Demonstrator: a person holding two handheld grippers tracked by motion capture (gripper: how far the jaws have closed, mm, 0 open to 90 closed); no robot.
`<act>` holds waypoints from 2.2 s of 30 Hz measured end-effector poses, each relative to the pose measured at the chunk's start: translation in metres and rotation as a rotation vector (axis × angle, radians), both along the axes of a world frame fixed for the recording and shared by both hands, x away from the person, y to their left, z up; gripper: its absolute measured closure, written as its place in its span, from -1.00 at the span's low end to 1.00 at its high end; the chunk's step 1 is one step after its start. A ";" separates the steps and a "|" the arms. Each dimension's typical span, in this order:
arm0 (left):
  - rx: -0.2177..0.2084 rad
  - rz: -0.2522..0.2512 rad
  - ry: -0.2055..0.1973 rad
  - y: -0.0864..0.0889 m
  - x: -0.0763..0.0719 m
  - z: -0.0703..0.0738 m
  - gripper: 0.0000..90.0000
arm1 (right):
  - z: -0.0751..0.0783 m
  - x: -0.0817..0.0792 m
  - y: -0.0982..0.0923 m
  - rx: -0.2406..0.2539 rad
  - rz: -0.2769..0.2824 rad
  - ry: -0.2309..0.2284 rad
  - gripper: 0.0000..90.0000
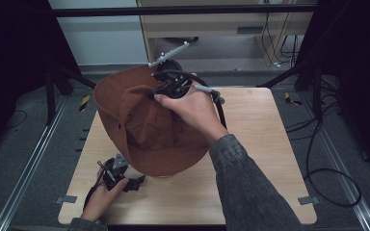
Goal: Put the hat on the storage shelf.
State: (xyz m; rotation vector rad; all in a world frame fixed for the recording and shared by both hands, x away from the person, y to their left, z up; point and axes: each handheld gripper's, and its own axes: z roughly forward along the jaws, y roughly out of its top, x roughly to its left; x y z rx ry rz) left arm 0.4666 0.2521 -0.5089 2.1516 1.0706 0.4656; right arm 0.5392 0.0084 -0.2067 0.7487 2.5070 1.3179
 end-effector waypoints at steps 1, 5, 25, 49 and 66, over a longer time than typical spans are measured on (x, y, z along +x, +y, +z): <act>0.000 0.000 0.000 0.000 0.000 0.000 -1.00 | -0.001 0.000 0.000 0.000 0.000 0.003 0.96; 0.000 0.000 0.000 0.000 0.000 0.000 -1.00 | -0.007 0.002 0.001 -0.007 0.000 0.013 0.96; 0.000 0.000 0.000 0.000 0.000 0.000 -1.00 | -0.024 0.009 0.001 -0.015 -0.002 0.049 0.93; 0.002 0.000 0.000 0.000 0.000 0.000 -1.00 | -0.029 0.004 0.000 0.005 0.005 0.045 0.63; -0.001 0.001 0.000 0.000 0.000 0.000 -1.00 | -0.028 0.002 -0.002 0.007 -0.010 0.021 0.11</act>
